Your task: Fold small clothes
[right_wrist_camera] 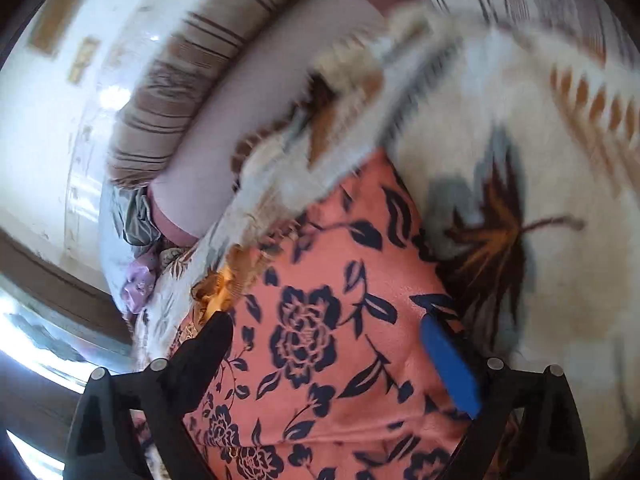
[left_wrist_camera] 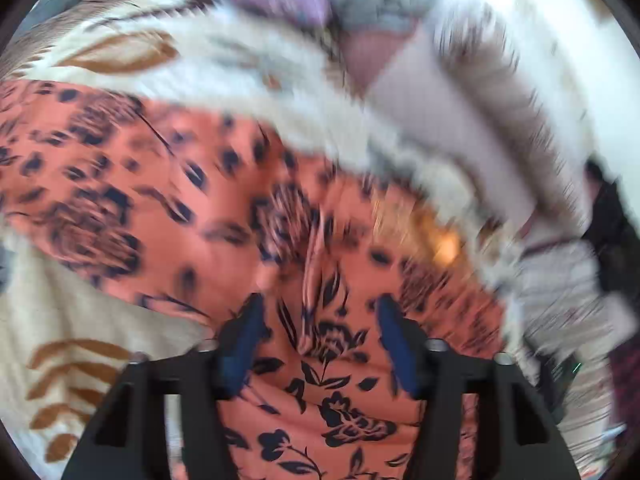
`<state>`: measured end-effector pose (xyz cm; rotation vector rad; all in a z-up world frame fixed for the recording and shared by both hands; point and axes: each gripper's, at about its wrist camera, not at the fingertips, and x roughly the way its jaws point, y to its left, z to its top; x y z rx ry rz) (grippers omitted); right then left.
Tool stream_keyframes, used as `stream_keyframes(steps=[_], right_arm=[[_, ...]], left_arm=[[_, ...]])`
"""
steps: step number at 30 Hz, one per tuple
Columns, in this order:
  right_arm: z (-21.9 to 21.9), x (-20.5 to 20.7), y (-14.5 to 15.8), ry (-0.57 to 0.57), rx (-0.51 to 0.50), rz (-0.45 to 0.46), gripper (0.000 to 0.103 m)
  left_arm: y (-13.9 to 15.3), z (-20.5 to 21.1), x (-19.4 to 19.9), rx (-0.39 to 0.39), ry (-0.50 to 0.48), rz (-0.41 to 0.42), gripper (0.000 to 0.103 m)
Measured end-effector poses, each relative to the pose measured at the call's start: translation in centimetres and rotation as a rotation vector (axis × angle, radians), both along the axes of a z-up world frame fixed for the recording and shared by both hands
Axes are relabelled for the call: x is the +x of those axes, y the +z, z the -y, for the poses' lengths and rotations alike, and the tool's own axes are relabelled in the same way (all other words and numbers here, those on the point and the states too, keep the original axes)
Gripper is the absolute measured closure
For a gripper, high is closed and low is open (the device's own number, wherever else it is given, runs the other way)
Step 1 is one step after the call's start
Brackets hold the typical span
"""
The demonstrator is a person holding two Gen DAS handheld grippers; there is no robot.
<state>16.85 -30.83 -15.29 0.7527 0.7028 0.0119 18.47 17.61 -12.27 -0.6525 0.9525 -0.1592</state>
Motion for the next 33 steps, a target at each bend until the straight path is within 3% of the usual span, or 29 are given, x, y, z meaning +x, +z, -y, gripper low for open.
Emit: stream_keyframes(steps=[1,3,5,8,9,12,15,17,18,19,20,21,23,26,28,30,33], right_arm=[[-0.9,-1.3,1.1,-0.004,-0.048,0.057,0.005],[-3.0,-3.4,1.8,-0.017,-0.143,0.096,0.0],[-4.8,-4.2,0.7,0.057,-0.202,0.064,0.0],[-5.6,-4.4,-3.5,0.112,-0.187,-0.049,0.0],[-5.8,-5.0,-3.7,0.108,-0.212,-0.006,0.0],[-5.4,-4.9,-3.8,0.091,-0.19,-0.01,0.0],[-5.4,-4.8,-3.9,0.096,-0.21,-0.014,0.0],[-5.7,-4.6,-3.9,0.097,-0.22,-0.019,0.0],[-5.8,-4.6,-3.9,0.097,-0.225,-0.02,0.0],[-5.9,-4.9,-3.9,0.097,-0.229,-0.021,0.0],[-6.0,-4.8,-3.9,0.097,-0.229,-0.021,0.0],[-6.0,-4.7,-3.9,0.097,-0.227,-0.019,0.0],[-6.0,-4.7,-4.0,0.097,-0.221,-0.017,0.0],[-5.9,-4.7,-4.1,0.097,-0.209,-0.008,0.0],[-5.7,-4.8,-4.1,0.097,-0.195,0.002,0.0],[-5.4,-5.0,-4.2,0.096,-0.175,0.016,0.0],[-4.9,-5.3,-4.2,0.095,-0.141,0.04,0.0]], left_arm=[[1.1,-3.0,-1.4,-0.031,0.072,0.066,0.02],[1.8,-9.6,-3.8,-0.057,0.252,0.144,0.02],[0.7,-15.8,-5.3,-0.111,0.409,0.134,0.02],[-2.6,-25.0,-7.2,-0.25,0.644,0.108,0.021],[-3.8,-27.5,-7.6,-0.257,0.72,0.085,0.026],[-6.1,-31.4,-7.7,-0.32,0.769,0.06,0.037],[-6.2,-32.5,-7.1,-0.323,0.77,0.074,0.04],[-6.3,-32.9,-6.7,-0.304,0.795,0.058,0.053],[-6.6,-32.7,-6.0,-0.282,0.811,0.015,0.082],[-7.2,-32.9,-6.1,-0.264,0.823,-0.033,0.097],[-7.6,-33.3,-6.0,-0.287,0.827,-0.044,0.098],[-7.3,-33.3,-6.1,-0.279,0.829,-0.054,0.098],[-4.3,-31.7,-5.1,-0.104,0.801,-0.069,0.099],[3.0,-25.6,-3.3,0.139,0.653,0.08,0.099],[7.7,-19.6,-2.2,0.253,0.513,0.198,0.099],[11.8,-12.3,-1.1,0.313,0.358,0.303,0.099],[15.4,-2.1,-0.2,0.305,0.153,0.414,0.099]])
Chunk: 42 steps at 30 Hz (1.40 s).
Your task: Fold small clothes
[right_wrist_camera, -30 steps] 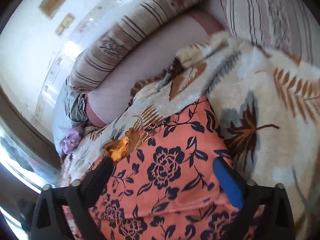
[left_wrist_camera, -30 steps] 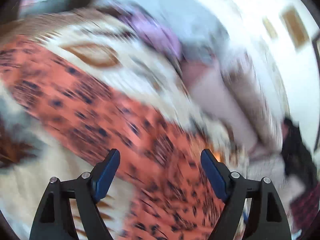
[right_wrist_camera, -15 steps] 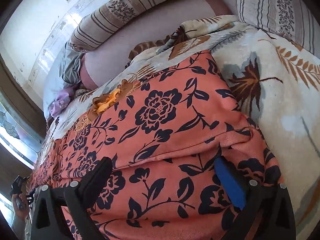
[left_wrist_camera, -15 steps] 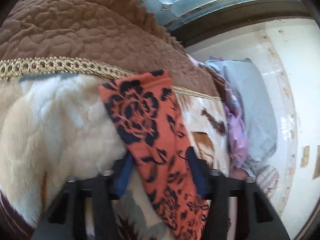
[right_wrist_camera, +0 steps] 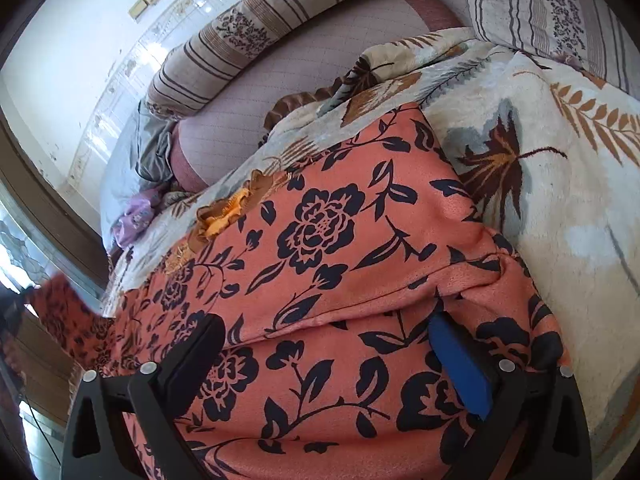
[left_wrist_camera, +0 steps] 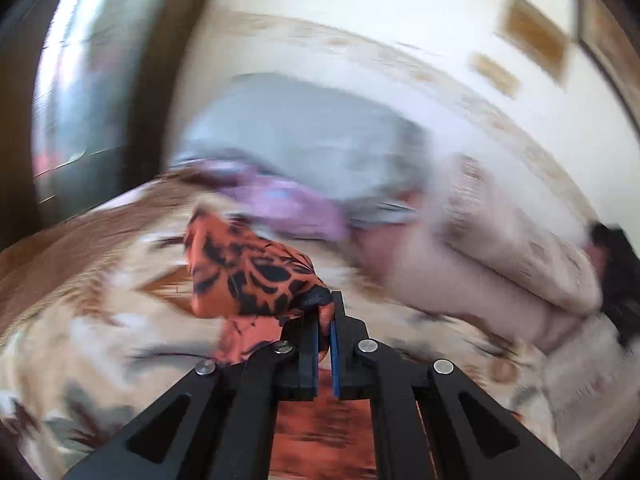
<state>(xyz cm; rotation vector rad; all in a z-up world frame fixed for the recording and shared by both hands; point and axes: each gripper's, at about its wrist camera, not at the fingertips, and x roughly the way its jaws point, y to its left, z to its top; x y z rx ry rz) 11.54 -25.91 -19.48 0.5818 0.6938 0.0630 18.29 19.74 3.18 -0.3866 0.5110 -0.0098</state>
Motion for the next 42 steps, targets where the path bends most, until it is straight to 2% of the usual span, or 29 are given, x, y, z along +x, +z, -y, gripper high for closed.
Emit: stream_keyframes(steps=[3,5,6,7,8,9,10,11,12,14,17,19,21,23,25,26,28,29,31,33,34,37,39,40,41,42], right_arm=[[0.4,-0.3,0.0,0.002,0.03,0.019,0.0],[0.6,-0.4,0.1,0.003,0.047,0.031,0.0],[0.7,-0.5,0.1,-0.001,0.063,0.03,0.0],[0.8,-0.5,0.1,0.0,0.071,0.035,0.0],[0.8,-0.6,0.2,0.001,0.078,0.037,0.0],[0.9,-0.6,0.3,0.006,0.084,0.039,0.0],[1.0,-0.6,0.5,0.021,0.098,0.033,0.0],[1.2,-0.6,0.7,0.034,0.121,0.021,0.0],[1.7,-0.8,1.0,0.041,0.164,0.006,0.0],[2.9,-1.6,2.0,0.021,0.24,0.021,0.0],[4.2,-1.1,4.2,0.02,0.325,0.062,0.0],[4.4,0.7,5.4,0.032,0.361,0.066,0.001],[4.1,3.8,5.4,0.046,0.355,0.006,0.002],[3.3,7.2,4.3,0.048,0.329,-0.099,0.015],[1.7,10.1,2.9,0.059,0.218,-0.243,0.04],[0.8,11.0,2.3,0.072,0.17,-0.296,0.04],[-1.5,12.2,2.6,0.092,0.007,-0.35,0.04],[-2.5,12.6,3.1,0.105,-0.062,-0.37,0.048],[-4.4,13.0,4.7,0.191,-0.137,-0.371,0.096],[-5.6,12.2,7.8,0.194,-0.244,-0.3,0.096],[-5.8,11.3,9.5,0.185,-0.264,-0.252,0.096],[-4.4,8.1,13.4,0.131,-0.294,-0.132,0.096],[-2.1,6.3,13.7,0.066,-0.262,-0.101,0.091],[-0.9,5.7,12.7,0.032,-0.239,-0.105,0.082],[0.0,5.8,10.8,0.012,-0.234,-0.146,0.049],[0.7,6.3,8.2,0.014,-0.228,-0.234,0.023]], left_arm=[[1.0,10.9,0.4,0.03,-0.21,0.027,0.098],[-0.2,17.0,0.3,0.034,-0.311,0.004,0.095],[-1.9,20.2,0.7,0.054,-0.375,-0.038,0.078],[-3.7,22.7,1.3,0.086,-0.438,-0.099,0.037],[-5.9,24.7,1.8,0.11,-0.493,-0.176,0.022],[-8.6,26.0,2.3,0.134,-0.524,-0.272,0.018],[-11.2,26.6,2.8,0.173,-0.53,-0.381,0.024],[-12.7,26.3,2.6,0.194,-0.514,-0.444,0.031],[-13.5,24.7,2.1,0.163,-0.488,-0.458,0.037],[-13.1,21.0,0.8,0.101,-0.422,-0.408,0.036],[-11.6,14.4,-1.1,0.105,-0.252,-0.308,0.032],[-11.5,10.8,-1.0,0.099,-0.144,-0.294,0.027],[-12.7,7.3,-0.7,0.065,-0.071,-0.317,0.027],[-14.2,4.9,-0.9,0.024,-0.025,-0.341,0.027],[-15.7,3.5,-1.4,0.0,0.005,-0.359,0.027],[-16.5,2.9,-1.6,-0.013,0.011,-0.369,0.027],[-17.4,1.9,-2.2,-0.044,0.014,-0.383,0.027],[-17.7,1.6,-2.4,-0.053,0.017,-0.391,0.027],[-17.8,1.3,-3.1,-0.069,0.016,-0.384,0.027],[-17.2,1.0,-3.5,-0.077,0.018,-0.367,0.027],[-16.6,0.9,-3.8,-0.081,0.017,-0.349,0.027],[-14.4,0.9,-4.3,-0.058,0.013,-0.293,0.027],[-13.1,1.3,-4.2,-0.043,0.004,-0.26,0.026],[-12.8,1.7,-3.8,-0.04,0.002,-0.255,0.022],[-12.6,2.4,-3.3,-0.039,-0.004,-0.263,0.021],[-12.7,3.0,-2.7,-0.038,-0.018,-0.274,0.02]])
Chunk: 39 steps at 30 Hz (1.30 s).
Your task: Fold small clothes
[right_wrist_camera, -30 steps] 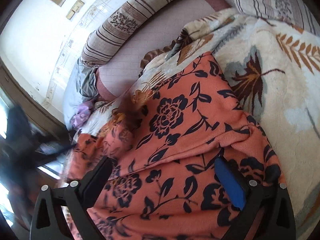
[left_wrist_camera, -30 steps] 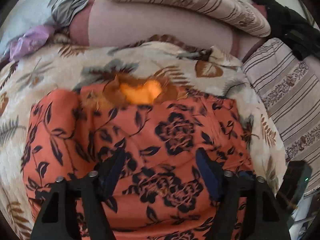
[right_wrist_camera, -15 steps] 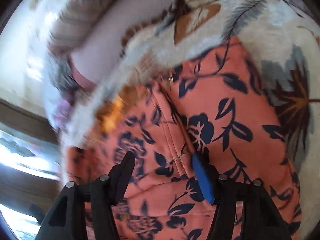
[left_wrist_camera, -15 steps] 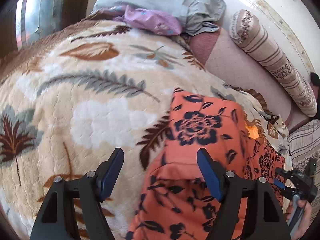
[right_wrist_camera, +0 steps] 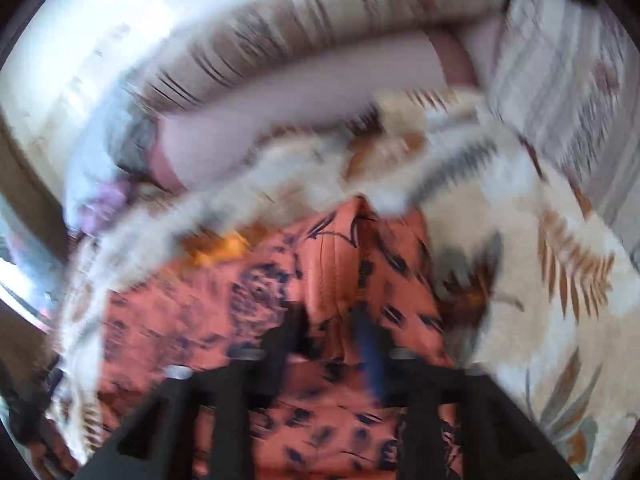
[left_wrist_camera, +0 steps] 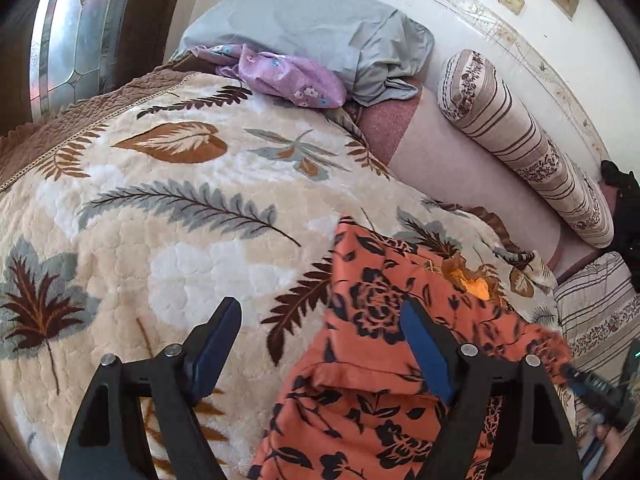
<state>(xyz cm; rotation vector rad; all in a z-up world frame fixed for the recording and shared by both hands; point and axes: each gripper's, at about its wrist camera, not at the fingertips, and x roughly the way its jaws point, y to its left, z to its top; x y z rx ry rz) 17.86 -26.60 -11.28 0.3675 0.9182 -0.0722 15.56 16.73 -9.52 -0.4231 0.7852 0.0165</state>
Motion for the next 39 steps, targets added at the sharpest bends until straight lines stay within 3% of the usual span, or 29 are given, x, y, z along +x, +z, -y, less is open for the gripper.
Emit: stream_keyframes(steps=[1,2,3,5,6,8,9,11,13,15,16,17,18,19,20,22,23,26,27,28,29,31,34,35,36,37,39], right_arm=[[0.9,0.2,-3.1,-0.014,0.034,-0.108,0.006],[1.7,-0.2,-4.9,-0.035,0.075,-0.153,0.006],[2.5,-1.0,-5.8,-0.055,0.118,-0.152,0.007],[3.4,-2.5,-4.9,-0.098,0.171,-0.058,0.007],[3.8,-2.9,-4.1,-0.115,0.193,-0.026,0.007],[4.3,-3.2,-1.7,-0.108,0.265,0.071,0.007],[4.3,-3.0,-0.4,-0.08,0.303,0.121,0.007],[4.2,-2.1,1.2,0.005,0.395,0.186,0.007],[3.8,-0.3,0.7,0.072,0.517,0.201,0.007],[3.1,1.6,-2.4,0.114,0.642,0.122,0.007],[3.0,2.6,-5.6,0.094,0.655,0.007,0.007],[2.7,2.6,-8.3,0.054,0.647,-0.111,0.015],[3.2,1.8,-9.6,0.029,0.652,-0.068,0.02],[3.4,1.2,-8.9,0.032,0.654,-0.019,0.02],[3.4,0.9,-8.2,0.029,0.63,-0.026,0.019],[2.7,0.4,-6.3,0.023,0.516,-0.014,0.018],[2.3,0.6,-5.0,0.054,0.499,0.019,0.018],[1.5,1.9,-3.8,0.15,0.537,0.075,0.013],[1.4,2.9,-5.3,0.13,0.493,0.009,0.013],[1.7,4.1,-7.3,0.099,0.46,-0.108,0.014],[1.8,4.3,-8.2,0.076,0.498,-0.152,0.016],[2.4,4.6,-6.5,0.053,0.53,-0.083,0.015],[2.6,6.0,-3.9,0.076,0.542,0.097,0.014],[2.9,6.6,-4.7,0.063,0.523,0.092,0.013],[3.2,8.0,-6.8,0.038,0.48,0.008,0.013],[3.6,9.2,-9.2,0.035,0.512,-0.062,0.015],[4.1,8.4,-8.3,-0.012,0.551,0.015,0.015]], left_arm=[[-0.2,1.0,0.7,0.012,-0.031,-0.018,0.02],[-0.7,2.2,1.5,0.038,-0.071,-0.041,0.019],[-1.8,3.3,2.6,0.08,-0.115,-0.085,0.018],[-5.3,4.7,4.7,0.208,-0.127,-0.254,0.018],[-7.4,4.9,5.5,0.236,-0.129,-0.334,0.016],[-7.5,5.4,5.0,0.292,-0.126,-0.237,0.012],[-7.6,5.8,4.9,0.327,-0.139,-0.237,0.012],[-7.8,5.7,4.8,0.319,-0.129,-0.226,0.012],[-7.9,5.5,4.8,0.313,-0.126,-0.22,0.01],[-7.9,5.5,4.8,0.323,-0.127,-0.218,0.01],[-7.7,5.4,4.8,0.317,-0.126,-0.23,0.01],[-7.3,5.1,4.9,0.295,-0.122,-0.248,0.012],[-6.2,4.9,4.8,0.262,-0.107,-0.253,0.012],[-4.9,4.5,4.5,0.226,-0.094,-0.211,0.012],[-3.6,4.4,4.1,0.207,-0.087,-0.15,0.012],[-2.3,4.9,3.8,0.22,-0.087,-0.073,0.012],[-2.9,5.5,4.3,0.241,-0.11,-0.088,0.012],[-8.3,6.3,6.0,0.322,-0.156,-0.287,0.008],[-8.2,6.2,5.4,0.325,-0.132,-0.202,0.005],[-8.3,6.4,5.3,0.333,-0.137,-0.208,0.004],[-8.4,6.4,5.3,0.336,-0.14,-0.206,0.004],[-8.6,6.1,5.3,0.32,-0.142,-0.2,0.004],[-8.8,6.2,5.5,0.325,-0.142,-0.19,0.002],[-8.8,6.1,5.5,0.323,-0.141,-0.186,0.002],[-8.9,6.0,5.5,0.317,-0.142,-0.181,0.001],[-8.9,6.0,5.4,0.312,-0.143,-0.175,0.001],[-8.9,6.0,5.3,0.302,-0.144,-0.172,0.001]])
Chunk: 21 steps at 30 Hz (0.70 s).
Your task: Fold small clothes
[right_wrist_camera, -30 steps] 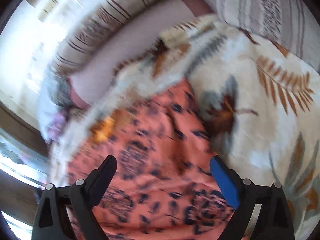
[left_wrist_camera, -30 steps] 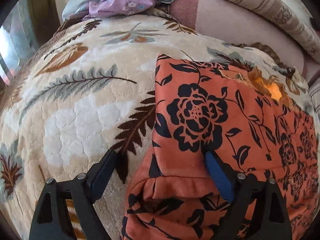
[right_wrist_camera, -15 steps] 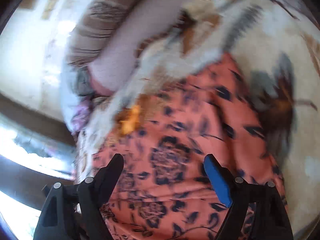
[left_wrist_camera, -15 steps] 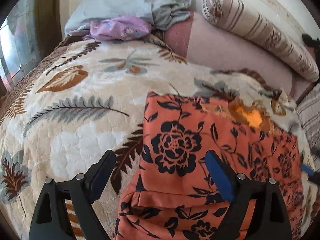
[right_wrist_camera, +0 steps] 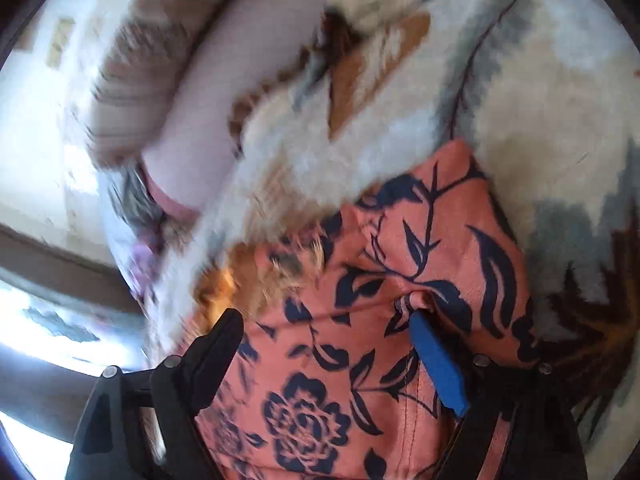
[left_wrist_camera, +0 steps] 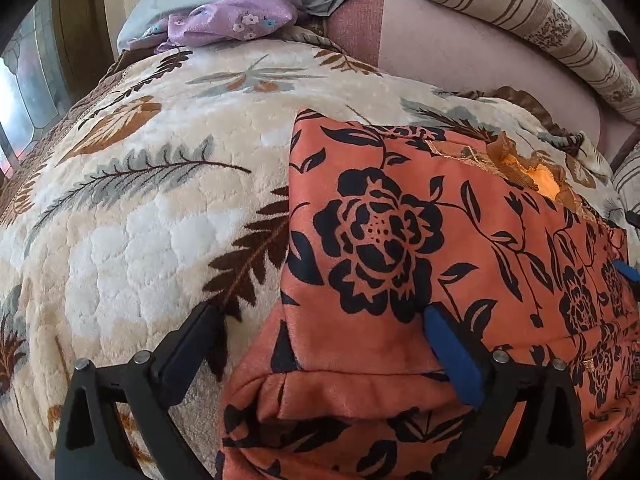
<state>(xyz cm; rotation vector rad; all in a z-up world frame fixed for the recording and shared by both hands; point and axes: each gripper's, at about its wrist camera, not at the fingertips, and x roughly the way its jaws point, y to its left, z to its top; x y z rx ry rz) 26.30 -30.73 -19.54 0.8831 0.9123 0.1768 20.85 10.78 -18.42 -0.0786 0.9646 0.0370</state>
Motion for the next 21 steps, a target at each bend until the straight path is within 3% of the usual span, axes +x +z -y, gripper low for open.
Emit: stream_keyframes(steps=[4,7,9,11,13,14,15,16,18,19,20,21], right_arm=[[-1.3,-2.7,3.1,0.035,-0.126,0.021,0.015],[0.3,-5.6,5.1,0.059,-0.161,0.082,0.015],[2.6,-6.5,5.1,0.007,-0.174,0.089,0.015],[6.0,-7.5,4.6,-0.035,-0.122,0.076,0.015],[7.8,-6.4,3.4,-0.02,-0.076,0.049,0.015],[8.0,-5.6,2.9,-0.01,-0.094,0.035,0.015],[8.1,-5.1,2.6,0.0,-0.105,0.028,0.016],[8.1,-4.3,2.3,0.017,-0.099,0.029,0.018],[7.5,-2.9,2.3,0.059,-0.099,0.067,0.021],[6.9,-2.1,2.0,0.076,-0.151,0.072,0.021],[6.5,-1.2,1.1,0.087,-0.207,0.028,0.034],[6.3,-0.6,0.1,0.09,-0.239,-0.019,0.05]], left_arm=[[0.8,-0.6,-0.2,-0.037,-0.013,-0.004,0.002],[3.1,-3.3,-0.4,-0.219,0.03,0.038,0.002],[4.3,-5.6,0.7,-0.329,0.065,0.061,0.002],[4.3,-7.5,2.9,-0.402,0.071,0.03,0.002],[3.6,-8.4,4.9,-0.448,0.067,-0.014,0.014],[3.2,-8.6,5.8,-0.455,0.071,-0.041,0.02],[2.8,-8.7,6.9,-0.461,0.074,-0.065,0.032],[2.8,-8.6,7.0,-0.476,0.066,-0.068,0.036],[3.3,-8.2,7.4,-0.488,0.031,-0.028,0.036],[3.2,-7.6,7.6,-0.455,0.019,-0.008,0.035],[2.7,-7.2,8.2,-0.401,0.014,-0.023,0.035],[1.9,-6.8,8.6,-0.321,0.014,-0.071,0.063]])
